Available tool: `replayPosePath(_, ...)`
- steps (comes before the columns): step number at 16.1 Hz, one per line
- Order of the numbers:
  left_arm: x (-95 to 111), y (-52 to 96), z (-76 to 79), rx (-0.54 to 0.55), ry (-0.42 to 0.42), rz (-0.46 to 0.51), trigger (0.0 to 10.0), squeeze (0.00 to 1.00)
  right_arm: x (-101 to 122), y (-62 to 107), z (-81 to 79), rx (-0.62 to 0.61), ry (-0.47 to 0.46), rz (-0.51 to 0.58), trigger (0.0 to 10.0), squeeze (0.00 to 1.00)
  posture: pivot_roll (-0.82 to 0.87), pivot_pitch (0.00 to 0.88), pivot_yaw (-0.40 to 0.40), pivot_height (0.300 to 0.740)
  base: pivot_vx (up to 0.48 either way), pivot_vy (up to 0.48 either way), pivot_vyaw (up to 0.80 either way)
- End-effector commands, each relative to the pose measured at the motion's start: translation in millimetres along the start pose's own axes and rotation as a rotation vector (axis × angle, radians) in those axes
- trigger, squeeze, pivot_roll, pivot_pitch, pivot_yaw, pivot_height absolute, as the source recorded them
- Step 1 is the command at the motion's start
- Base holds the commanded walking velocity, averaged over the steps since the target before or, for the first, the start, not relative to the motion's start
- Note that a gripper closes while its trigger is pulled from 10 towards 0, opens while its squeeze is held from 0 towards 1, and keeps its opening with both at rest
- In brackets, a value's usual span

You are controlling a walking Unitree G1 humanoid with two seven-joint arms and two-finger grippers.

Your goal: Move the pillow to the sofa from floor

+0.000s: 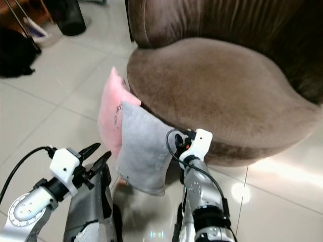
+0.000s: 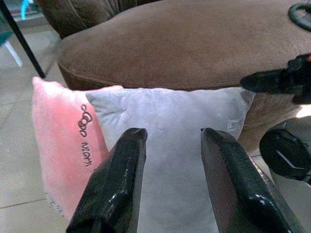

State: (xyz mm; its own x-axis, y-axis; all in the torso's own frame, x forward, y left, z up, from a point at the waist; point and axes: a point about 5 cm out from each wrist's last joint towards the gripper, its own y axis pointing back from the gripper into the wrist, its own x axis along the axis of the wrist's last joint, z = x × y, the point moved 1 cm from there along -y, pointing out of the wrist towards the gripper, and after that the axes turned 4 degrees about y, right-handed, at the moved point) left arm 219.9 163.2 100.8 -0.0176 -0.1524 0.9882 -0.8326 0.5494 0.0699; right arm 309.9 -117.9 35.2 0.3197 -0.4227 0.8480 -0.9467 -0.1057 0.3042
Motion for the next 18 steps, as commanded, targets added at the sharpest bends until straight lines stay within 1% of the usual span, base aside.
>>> replayPosePath(1,6.8,3.2,4.1,-0.037,0.005,0.008,10.0,0.0,-4.9,1.0,4.0,-0.021,-0.063,0.0,10.0,1.0,0.11,0.243,0.042,0.469,0.0,0.0,0.0)
replayPosePath(2,8.1,3.6,4.6,-0.042,0.006,0.009,10.0,0.0,-5.9,0.6,4.0,-0.023,-0.062,0.0,10.0,1.0,0.11,0.244,0.043,0.469,0.0,0.0,0.0)
replayPosePath(5,14.0,6.2,6.2,-0.069,0.013,0.016,10.0,0.0,-6.1,-4.7,1.4,-0.031,-0.118,0.029,10.0,1.0,0.13,0.26,0.056,0.469,0.0,0.0,0.0)
replayPosePath(7,18.3,7.2,7.7,-0.095,0.024,0.016,10.0,0.0,-5.7,-8.9,-3.7,-0.026,-0.196,0.037,10.0,1.0,0.15,0.273,0.068,0.469,0.0,0.0,0.0)
replayPosePath(9,19.2,8.3,8.9,-0.116,0.042,0.003,10.0,0.0,-8.7,-12.5,-9.4,-0.02,-0.234,0.014,10.0,1.0,0.16,0.279,0.072,0.469,0.0,0.0,0.0)
replayPosePath(10,20.2,9.6,8.8,-0.123,0.049,-0.003,10.0,0.0,-9.3,-14.8,-12.9,-0.02,-0.236,0.012,10.0,1.0,0.16,0.284,0.075,0.469,0.0,0.0,0.0)
replayPosePath(11,21.0,10.5,8.1,-0.125,0.05,-0.006,10.0,0.0,-6.7,-17.5,-16.8,-0.021,-0.231,0.028,10.0,0.91,0.16,0.286,0.077,0.469,0.0,0.0,0.0)
replayPosePath(12,21.6,11.4,7.5,-0.126,0.05,-0.01,10.0,0.0,-1.8,-20.4,-21.1,-0.017,-0.229,0.052,10.0,0.2,0.17,0.289,0.079,0.469,0.0,0.0,0.0)
replayPosePath(13,22.4,12.4,7.2,-0.128,0.051,-0.015,10.0,0.0,3.5,-23.2,-25.5,-0.009,-0.238,0.076,10.0,0.0,0.17,0.291,0.079,0.469,0.0,0.0,0.0)
replayPosePath(15,22.9,13.4,6.8,-0.13,0.054,-0.021,10.0,0.0,7.5,-25.7,-30.6,0.01,-0.231,0.089,10.0,0.0,0.17,0.29,0.079,0.469,0.0,0.0,0.0)
replayPosePath(16,23.0,13.8,6.5,-0.129,0.056,-0.025,10.0,0.0,7.9,-26.3,-32.6,0.021,-0.222,0.096,7.1,0.0,0.17,0.289,0.08,0.469,0.0,0.0,0.0)
replayPosePath(17,23.1,13.7,6.4,-0.129,0.057,-0.026,10.0,0.0,7.7,-26.2,-32.8,0.024,-0.22,0.097,3.2,0.0,0.17,0.289,0.08,0.469,0.0,0.0,0.0)
replayPosePath(18,23.3,13.5,6.4,-0.129,0.057,-0.026,10.0,0.0,7.0,-26.1,-32.8,0.027,-0.219,0.099,0.0,0.0,0.17,0.289,0.08,0.469,0.0,0.0,0.0)
